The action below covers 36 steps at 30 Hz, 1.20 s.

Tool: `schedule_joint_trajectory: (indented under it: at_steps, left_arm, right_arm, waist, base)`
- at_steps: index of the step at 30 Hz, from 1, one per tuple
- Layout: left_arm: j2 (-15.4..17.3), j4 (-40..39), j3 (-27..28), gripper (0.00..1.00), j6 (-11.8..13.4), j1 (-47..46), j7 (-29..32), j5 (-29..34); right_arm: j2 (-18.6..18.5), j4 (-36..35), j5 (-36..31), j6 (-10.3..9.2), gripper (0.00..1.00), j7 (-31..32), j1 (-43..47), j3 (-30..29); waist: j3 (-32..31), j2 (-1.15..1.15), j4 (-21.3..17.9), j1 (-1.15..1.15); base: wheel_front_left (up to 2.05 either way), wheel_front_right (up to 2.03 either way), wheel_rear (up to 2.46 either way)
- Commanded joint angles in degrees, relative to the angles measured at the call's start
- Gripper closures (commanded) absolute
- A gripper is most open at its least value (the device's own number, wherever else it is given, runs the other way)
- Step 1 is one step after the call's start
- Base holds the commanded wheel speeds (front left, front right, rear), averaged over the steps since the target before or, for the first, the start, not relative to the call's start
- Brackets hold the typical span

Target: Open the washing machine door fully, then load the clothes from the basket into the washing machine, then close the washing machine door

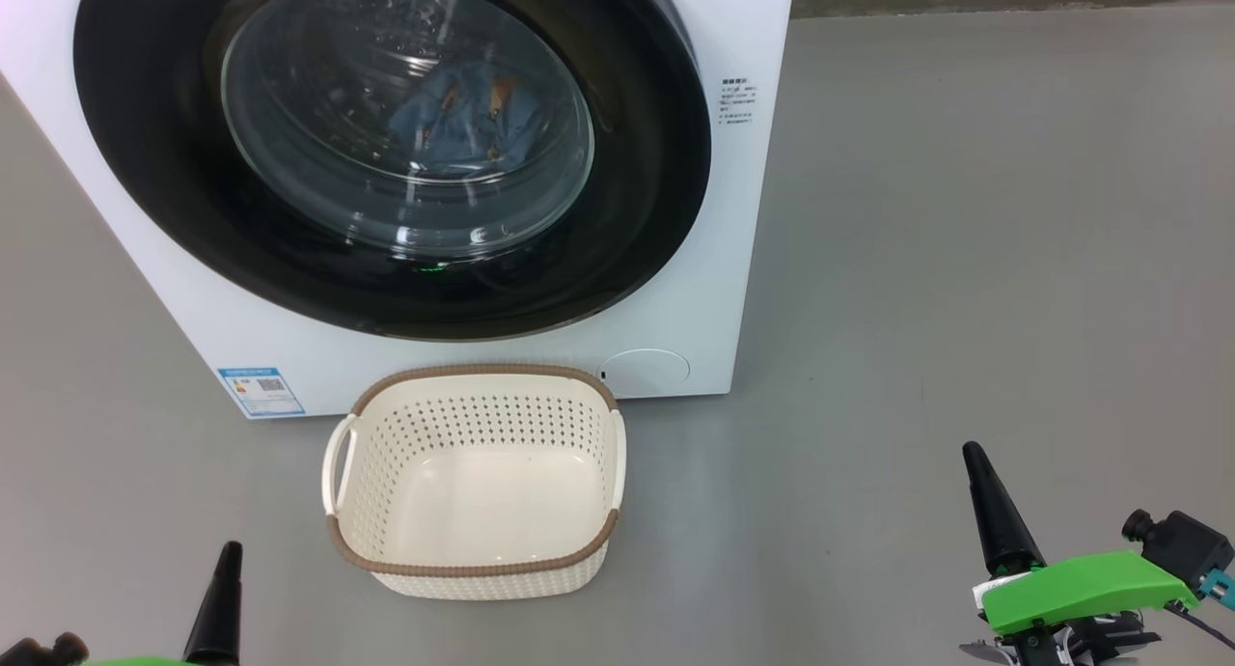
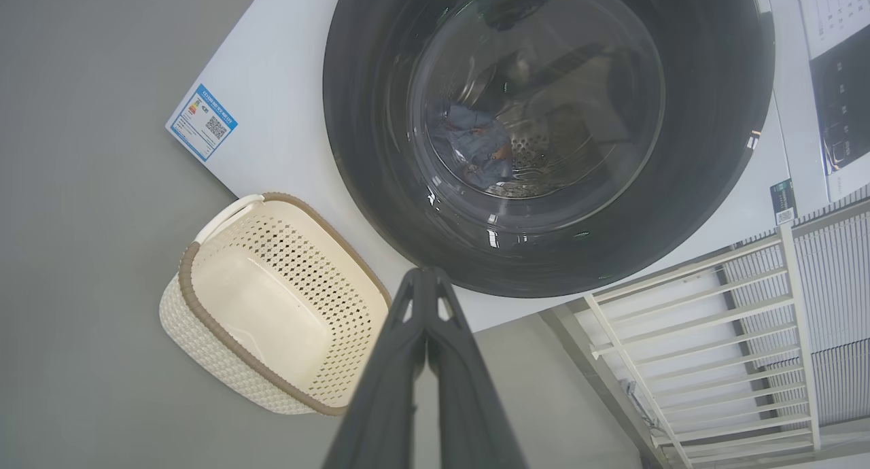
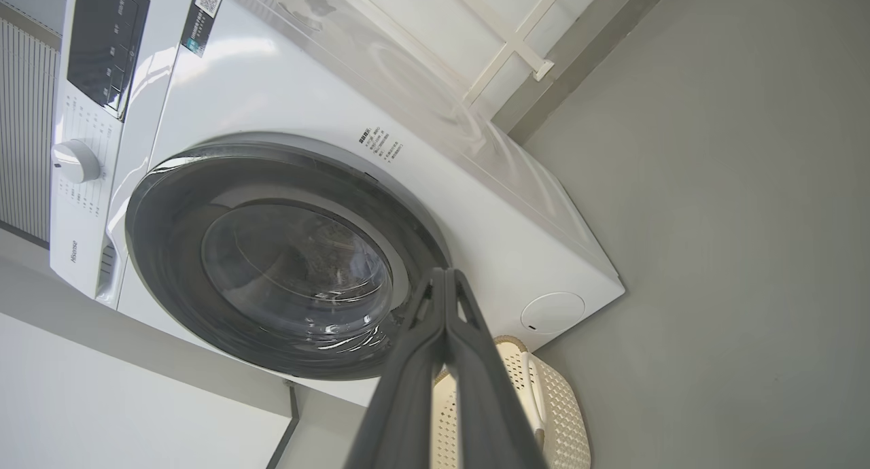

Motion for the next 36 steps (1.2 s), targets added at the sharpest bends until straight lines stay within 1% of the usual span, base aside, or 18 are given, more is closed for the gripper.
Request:
schedule_joint_trajectory:
  at_steps: [1, 36]
  left_arm:
    - [0.6, -0.8, 1.7, 1.0, 0.0, -2.7, 0.4, -1.6]
    - [-3.2, 1.6, 4.5, 1.0, 0.0, -5.7, 6.1, -16.1]
  right_arm:
    - [-0.7, -1.4, 1.9, -0.02, 1.0, 0.4, -1.1, 0.4]
    - [-1.2, -1.3, 24.1, -0.05, 1.0, 5.5, -0.9, -1.3]
  waist:
    - [0.0, 0.0, 0.0, -0.01]
    - [-0.4, 0.0, 1.0, -0.01]
  base:
    - [0.0, 0.0, 0.0]
    - [0.0, 0.0, 0.0]
